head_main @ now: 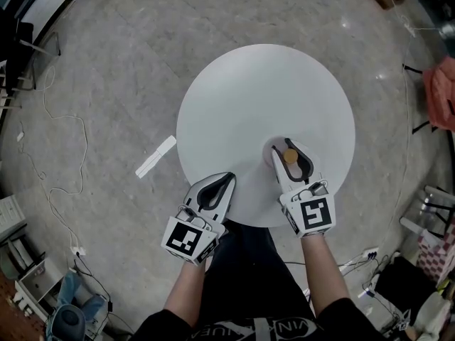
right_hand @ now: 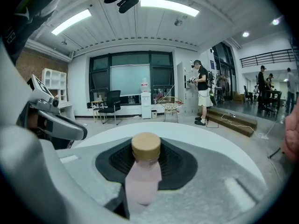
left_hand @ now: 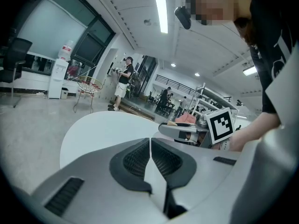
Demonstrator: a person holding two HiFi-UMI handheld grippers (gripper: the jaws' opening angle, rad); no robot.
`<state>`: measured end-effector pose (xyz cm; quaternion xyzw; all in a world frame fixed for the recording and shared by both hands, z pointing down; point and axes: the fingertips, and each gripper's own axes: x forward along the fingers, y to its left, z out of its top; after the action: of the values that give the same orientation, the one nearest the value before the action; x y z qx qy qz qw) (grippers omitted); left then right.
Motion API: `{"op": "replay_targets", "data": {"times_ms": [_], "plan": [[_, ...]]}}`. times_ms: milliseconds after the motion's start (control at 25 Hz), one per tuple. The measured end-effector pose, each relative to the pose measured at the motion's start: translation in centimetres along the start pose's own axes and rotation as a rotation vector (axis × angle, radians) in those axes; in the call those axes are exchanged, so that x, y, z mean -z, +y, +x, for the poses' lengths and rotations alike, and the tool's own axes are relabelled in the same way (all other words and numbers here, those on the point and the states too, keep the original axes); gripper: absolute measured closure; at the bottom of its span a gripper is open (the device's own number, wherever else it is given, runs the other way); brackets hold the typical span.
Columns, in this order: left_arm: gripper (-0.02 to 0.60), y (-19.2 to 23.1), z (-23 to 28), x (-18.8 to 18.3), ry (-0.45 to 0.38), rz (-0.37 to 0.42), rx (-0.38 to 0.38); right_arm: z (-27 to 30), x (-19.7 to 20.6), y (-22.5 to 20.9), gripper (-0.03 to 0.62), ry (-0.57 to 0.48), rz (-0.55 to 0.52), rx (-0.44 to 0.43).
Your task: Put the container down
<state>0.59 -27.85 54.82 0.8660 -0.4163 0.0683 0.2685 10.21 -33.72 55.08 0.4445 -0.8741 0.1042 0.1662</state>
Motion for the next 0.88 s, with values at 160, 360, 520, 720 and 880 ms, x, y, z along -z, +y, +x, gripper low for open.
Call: {"op": "replay_targets", "data": {"times_ms": [160,360,520,720,880], "plan": [[0.566,-0.1,-0.1,0.0,0.000,-0.001,-0.002,0.0,0.0,0.1,0.470,0.002,-0.025,0.009],[0.566,-0.2,-0.6,0.0,-0.002,-0.006,0.010,0.1,-0.1,0.2,0.470,-0.011,0.002,0.006],[0.566,-0.3,-1.1,0.3,-0.005,-0.002,0.010,-0.1,0.0,0.7,0.444,-0.022,0.007,-0.018],[0.566,-0.3,-2.2,0.4,-0.007,0.001,0.008,-0.7,0.3,1.4,0.362,-0.008,0.004,-0.008],[0.566,-0.2,-3.0,0.4,-0.013,0.012,-0.003,-1.3,0.4,1.3,0.337,-0.013,0.031,0.016]]}}
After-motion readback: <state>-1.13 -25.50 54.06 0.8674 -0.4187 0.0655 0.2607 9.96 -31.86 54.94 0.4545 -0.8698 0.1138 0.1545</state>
